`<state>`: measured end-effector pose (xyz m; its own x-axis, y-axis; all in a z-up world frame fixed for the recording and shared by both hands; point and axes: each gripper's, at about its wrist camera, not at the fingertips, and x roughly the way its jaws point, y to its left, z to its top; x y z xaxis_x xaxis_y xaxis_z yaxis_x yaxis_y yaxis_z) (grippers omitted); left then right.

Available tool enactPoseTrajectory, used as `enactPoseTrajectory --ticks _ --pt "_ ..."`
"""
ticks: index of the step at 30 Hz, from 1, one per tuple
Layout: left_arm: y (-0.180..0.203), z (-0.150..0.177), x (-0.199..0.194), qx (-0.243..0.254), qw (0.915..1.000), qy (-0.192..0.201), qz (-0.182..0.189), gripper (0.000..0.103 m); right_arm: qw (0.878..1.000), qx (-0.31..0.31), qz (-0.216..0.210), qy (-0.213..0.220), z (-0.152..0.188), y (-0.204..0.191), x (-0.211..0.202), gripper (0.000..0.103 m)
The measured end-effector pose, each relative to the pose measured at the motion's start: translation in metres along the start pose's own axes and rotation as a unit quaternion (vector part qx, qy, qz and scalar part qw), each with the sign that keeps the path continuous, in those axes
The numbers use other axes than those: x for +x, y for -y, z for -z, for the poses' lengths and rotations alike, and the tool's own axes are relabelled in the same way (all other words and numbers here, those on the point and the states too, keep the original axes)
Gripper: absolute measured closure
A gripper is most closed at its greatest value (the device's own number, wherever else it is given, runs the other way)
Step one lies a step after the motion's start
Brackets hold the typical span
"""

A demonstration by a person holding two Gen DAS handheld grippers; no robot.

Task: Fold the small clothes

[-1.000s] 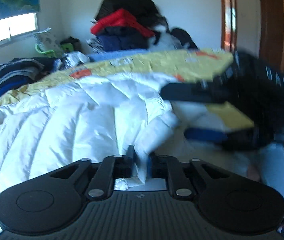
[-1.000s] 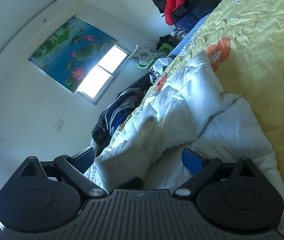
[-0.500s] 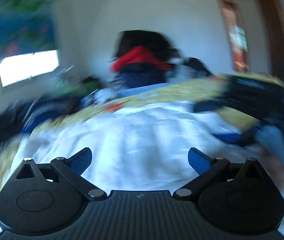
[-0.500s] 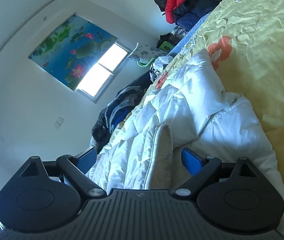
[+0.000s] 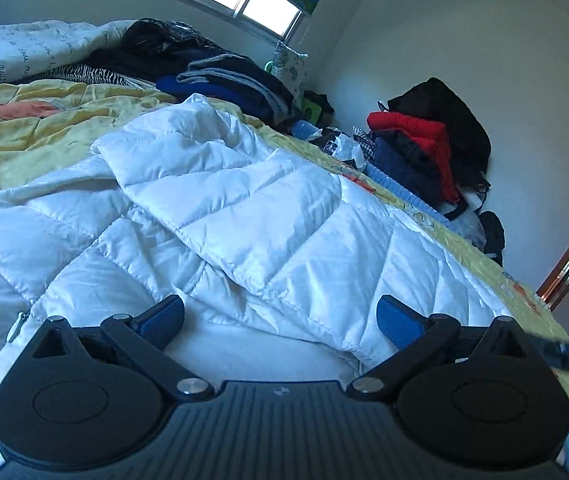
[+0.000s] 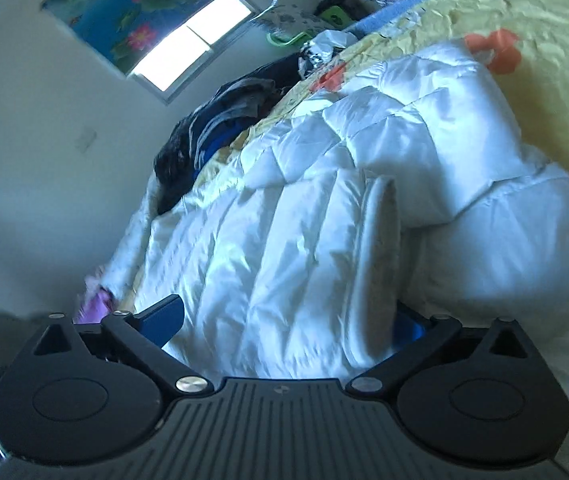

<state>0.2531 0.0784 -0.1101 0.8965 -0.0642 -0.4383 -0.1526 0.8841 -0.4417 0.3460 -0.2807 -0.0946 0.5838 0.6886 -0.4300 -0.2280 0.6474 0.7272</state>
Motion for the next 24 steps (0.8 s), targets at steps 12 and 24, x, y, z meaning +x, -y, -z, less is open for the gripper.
enactPoseTrajectory --ticks 12,24 --pt "-0.001 0.0 0.002 -0.02 0.9998 0.001 0.009 0.0 0.999 -0.027 -0.005 0.027 -0.014 -0.028 -0.01 0.086" --pt "-0.006 0.0 0.001 -0.032 0.9994 0.001 0.014 0.0 0.989 -0.112 0.05 0.081 -0.069 -0.031 -0.034 0.087"
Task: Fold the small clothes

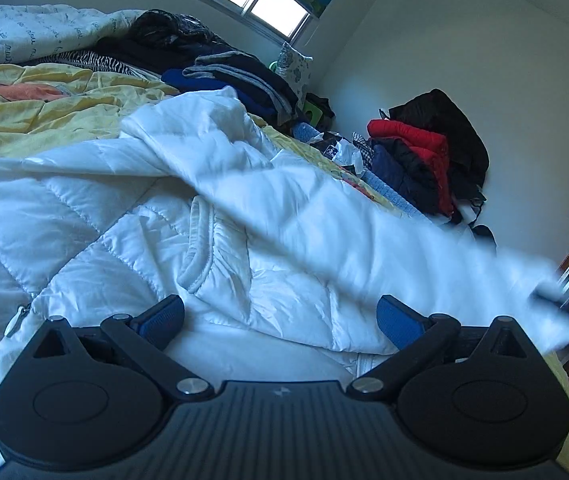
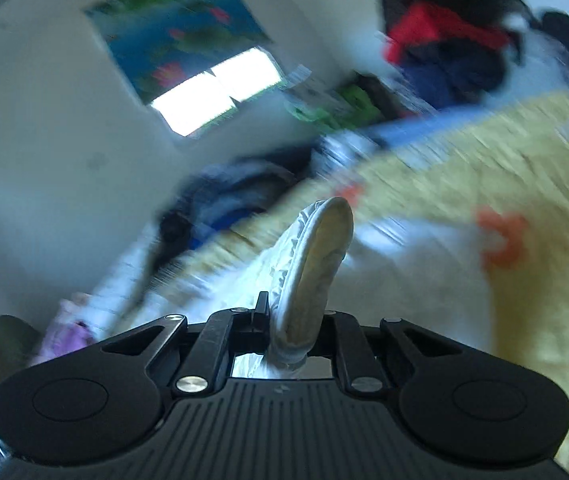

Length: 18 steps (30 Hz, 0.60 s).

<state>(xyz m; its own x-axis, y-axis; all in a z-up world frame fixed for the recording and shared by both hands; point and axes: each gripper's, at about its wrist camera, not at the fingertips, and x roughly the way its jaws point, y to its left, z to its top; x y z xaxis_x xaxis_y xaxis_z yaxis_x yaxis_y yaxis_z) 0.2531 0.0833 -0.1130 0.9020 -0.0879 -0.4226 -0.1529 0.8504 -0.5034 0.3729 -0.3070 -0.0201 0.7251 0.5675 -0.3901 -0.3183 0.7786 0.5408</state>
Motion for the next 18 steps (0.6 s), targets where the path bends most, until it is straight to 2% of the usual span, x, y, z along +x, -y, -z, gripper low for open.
enactPoseTrajectory --ticks 3,7,10,11,14,16,18 --pt "0.0 0.0 0.0 0.0 1.0 0.0 0.0 0.0 0.999 0.032 0.023 -0.036 0.02 0.027 0.021 0.087" --pt "0.0 0.0 0.0 0.0 1.0 0.0 0.0 0.0 0.998 0.053 0.017 -0.021 0.041 0.04 0.035 0.086" --pt "0.0 -0.001 -0.004 0.0 1.0 0.006 -0.003 0.0 0.996 0.082 0.006 -0.024 0.056 0.047 0.043 0.079" --pt "0.0 -0.001 -0.007 0.0 0.9999 0.011 -0.006 0.0 0.995 0.096 0.001 -0.023 0.06 0.052 0.045 0.073" --pt "0.004 -0.006 -0.026 0.01 0.9991 0.04 -0.012 0.0 0.994 0.11 -0.009 -0.011 0.062 0.056 0.04 0.068" --pt "0.009 -0.013 -0.042 0.015 0.9979 0.064 0.005 0.0 0.994 0.11 -0.008 -0.008 0.063 0.055 0.039 0.067" --pt "0.015 -0.027 -0.053 0.025 0.9952 0.093 0.017 0.0 0.994 0.109 0.011 0.019 0.064 0.056 0.03 0.067"
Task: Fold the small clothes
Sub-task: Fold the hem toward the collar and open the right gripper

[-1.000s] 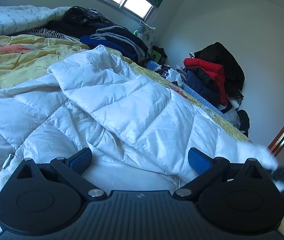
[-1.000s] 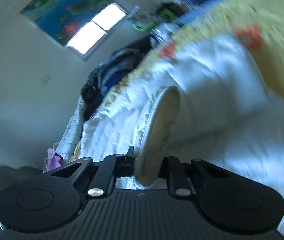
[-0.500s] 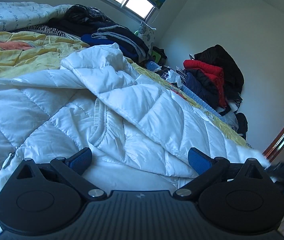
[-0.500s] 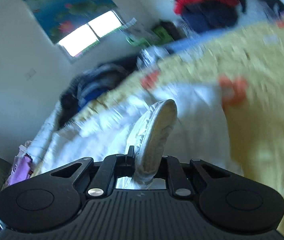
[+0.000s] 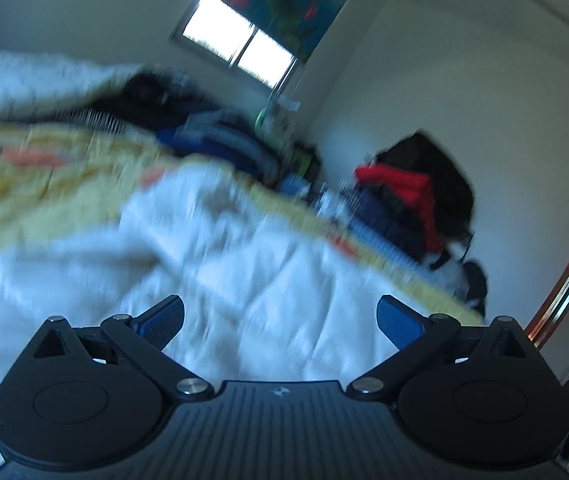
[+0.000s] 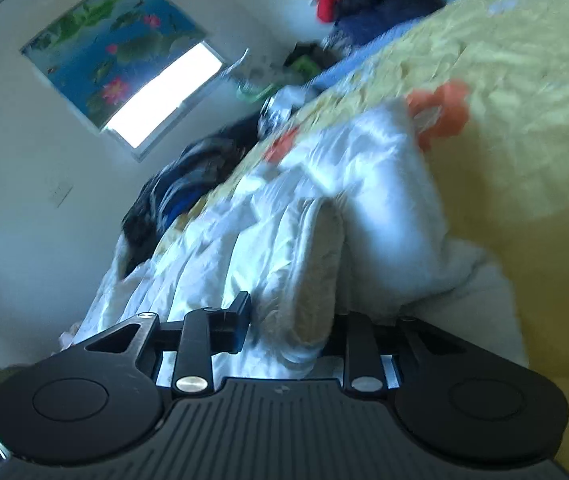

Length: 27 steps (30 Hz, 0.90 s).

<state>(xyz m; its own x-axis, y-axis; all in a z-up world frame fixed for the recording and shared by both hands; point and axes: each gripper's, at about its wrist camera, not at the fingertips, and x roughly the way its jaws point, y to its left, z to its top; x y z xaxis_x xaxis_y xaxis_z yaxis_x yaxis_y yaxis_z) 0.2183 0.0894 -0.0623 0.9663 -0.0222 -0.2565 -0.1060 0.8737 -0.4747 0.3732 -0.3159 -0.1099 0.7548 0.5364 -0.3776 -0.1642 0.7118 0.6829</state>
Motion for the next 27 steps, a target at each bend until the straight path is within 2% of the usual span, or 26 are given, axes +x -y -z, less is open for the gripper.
enactPoseTrajectory --ticks 2,4,6,7,8,10,13,14,18,19,22,27 --pt "0.009 -0.023 0.004 0.038 0.9989 0.027 0.006 0.0 0.997 0.001 0.025 0.068 0.001 -0.003 -0.019 0.063" --pt "0.019 -0.048 0.023 0.085 0.9958 0.035 -0.005 0.0 0.992 -0.014 0.031 0.122 0.004 -0.011 -0.036 0.061" --pt "0.024 -0.07 0.054 0.113 0.9932 0.022 -0.014 0.0 0.988 -0.052 0.018 0.143 0.005 -0.027 -0.043 0.061" --pt "0.026 -0.078 0.072 0.121 0.9925 0.007 -0.01 0.0 0.988 -0.069 0.005 0.141 0.005 -0.036 -0.043 0.055" --pt "0.026 -0.086 0.092 0.129 0.9916 -0.014 -0.009 0.0 0.988 -0.086 -0.01 0.13 0.004 -0.046 -0.039 0.039" --pt "0.028 -0.094 0.13 0.147 0.9869 -0.061 -0.025 0.0 0.989 -0.11 -0.039 0.09 0.002 -0.062 -0.022 0.026" --pt "0.025 -0.086 0.178 0.179 0.9748 -0.123 -0.05 0.0 0.989 -0.143 -0.034 0.016 -0.001 -0.073 0.016 0.029" --pt "0.021 -0.081 0.192 0.186 0.9702 -0.14 -0.068 0.0 0.988 -0.153 -0.022 -0.006 -0.001 -0.073 0.028 0.034" --pt "-0.005 -0.059 0.227 0.2 0.954 -0.189 -0.119 0.0 0.984 -0.174 0.005 -0.04 0.008 -0.064 0.049 0.037" --pt "-0.016 -0.056 0.233 0.192 0.953 -0.2 -0.122 0.0 0.985 -0.169 0.005 -0.046 0.009 -0.06 0.051 0.037" --pt "-0.039 -0.052 0.237 0.155 0.9601 -0.205 -0.11 0.0 0.989 -0.133 -0.011 -0.055 0.004 -0.048 0.053 0.039" --pt "-0.036 -0.04 0.237 0.188 0.9546 -0.196 -0.123 0.0 0.986 -0.149 -0.008 -0.073 0.007 -0.053 0.061 0.036"
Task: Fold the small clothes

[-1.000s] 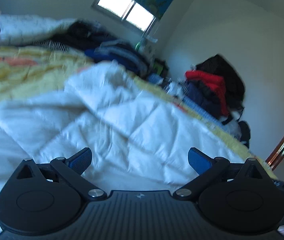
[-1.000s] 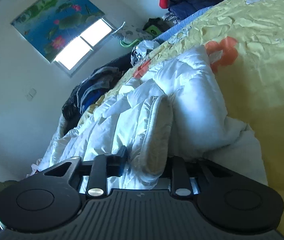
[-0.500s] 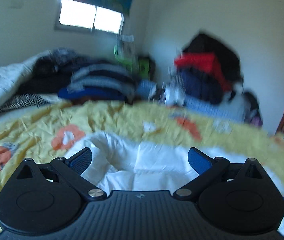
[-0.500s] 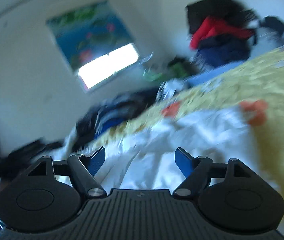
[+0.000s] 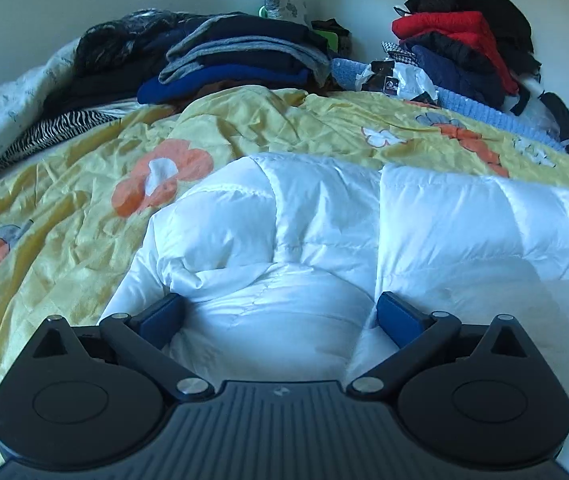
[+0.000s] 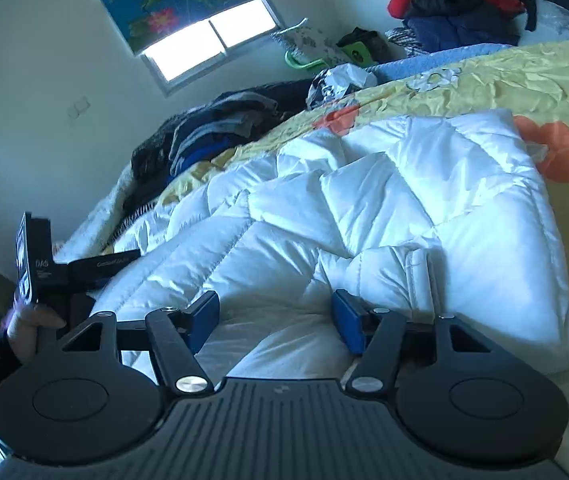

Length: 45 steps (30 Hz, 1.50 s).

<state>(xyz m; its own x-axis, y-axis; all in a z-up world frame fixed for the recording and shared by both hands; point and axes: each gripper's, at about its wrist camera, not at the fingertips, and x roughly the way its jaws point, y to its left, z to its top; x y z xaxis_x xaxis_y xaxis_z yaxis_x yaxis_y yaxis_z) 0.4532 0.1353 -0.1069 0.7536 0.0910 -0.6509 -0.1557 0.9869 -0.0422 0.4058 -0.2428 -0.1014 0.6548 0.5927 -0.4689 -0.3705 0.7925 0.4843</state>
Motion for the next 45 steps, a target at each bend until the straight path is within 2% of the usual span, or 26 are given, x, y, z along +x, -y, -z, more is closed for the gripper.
enactPoseTrajectory --ticks 7,11,12,15,18,20,22,24,27,30,33,36,38,39,41,43,45 --pt "0.004 -0.003 -0.001 0.005 0.9998 0.01 -0.018 0.0 1.0 -0.013 0.005 -0.003 -0.001 -0.004 0.003 0.034" --pt "0.017 0.006 -0.042 0.012 0.9929 0.065 -0.099 0.0 1.0 -0.005 0.0 0.002 -0.001 -0.001 0.001 0.034" --pt "0.02 0.01 -0.06 0.006 0.9914 0.081 -0.103 0.0 1.0 -0.004 0.001 0.003 0.0 -0.001 0.0 0.034" --pt "0.035 0.028 -0.108 0.009 0.9933 0.113 -0.022 0.0 1.0 -0.006 0.003 0.004 0.0 -0.001 0.0 0.034" --pt "0.065 0.046 -0.127 0.077 0.9909 0.109 0.019 0.0 1.0 -0.008 0.004 0.003 0.0 -0.002 0.0 0.034" --pt "0.08 0.058 -0.126 0.111 0.9883 0.103 0.023 0.0 1.0 -0.011 0.005 0.002 0.0 -0.003 0.0 0.033" --pt "0.084 0.067 -0.118 0.116 0.9892 0.085 0.025 0.0 1.0 -0.014 0.006 0.002 0.001 -0.003 0.0 0.033" --pt "0.079 0.067 -0.104 0.093 0.9941 0.045 0.034 0.0 1.0 -0.02 0.01 0.001 0.0 -0.006 0.001 0.032" --pt "0.07 0.065 -0.09 0.067 0.9963 0.016 0.052 0.0 0.999 -0.038 0.021 -0.005 0.002 -0.012 0.003 0.032" --pt "0.074 0.068 -0.084 0.076 0.9959 0.019 0.046 0.0 0.997 -0.064 0.036 -0.015 0.003 -0.021 0.007 0.029" --pt "0.075 0.071 -0.084 0.078 0.996 0.02 0.04 0.0 0.992 -0.109 0.055 -0.029 0.006 -0.036 0.011 0.021" --pt "0.075 0.073 -0.099 0.083 0.9955 0.04 0.022 0.0 0.986 -0.145 0.08 -0.036 0.008 -0.052 0.005 0.018" --pt "0.073 0.078 -0.123 0.084 0.9941 0.066 0.019 0.0 0.986 -0.147 0.079 -0.013 0.013 -0.063 -0.021 0.018" --pt "0.069 0.082 -0.136 0.082 0.9927 0.082 0.034 0.0 0.986 -0.152 0.067 0.006 0.018 -0.067 -0.035 0.017" --pt "0.065 0.089 -0.153 0.092 0.9891 0.099 0.058 0.0 0.982 -0.178 0.049 0.043 0.027 -0.077 -0.062 0.008" --pt "0.067 0.094 -0.155 0.111 0.9885 0.089 0.051 0.0 0.976 -0.203 0.061 0.046 0.031 -0.085 -0.068 0.003" --pt "0.069 0.096 -0.147 0.108 0.9918 0.053 0.044 0.0 0.973 -0.219 0.069 0.026 0.033 -0.091 -0.063 0.004"
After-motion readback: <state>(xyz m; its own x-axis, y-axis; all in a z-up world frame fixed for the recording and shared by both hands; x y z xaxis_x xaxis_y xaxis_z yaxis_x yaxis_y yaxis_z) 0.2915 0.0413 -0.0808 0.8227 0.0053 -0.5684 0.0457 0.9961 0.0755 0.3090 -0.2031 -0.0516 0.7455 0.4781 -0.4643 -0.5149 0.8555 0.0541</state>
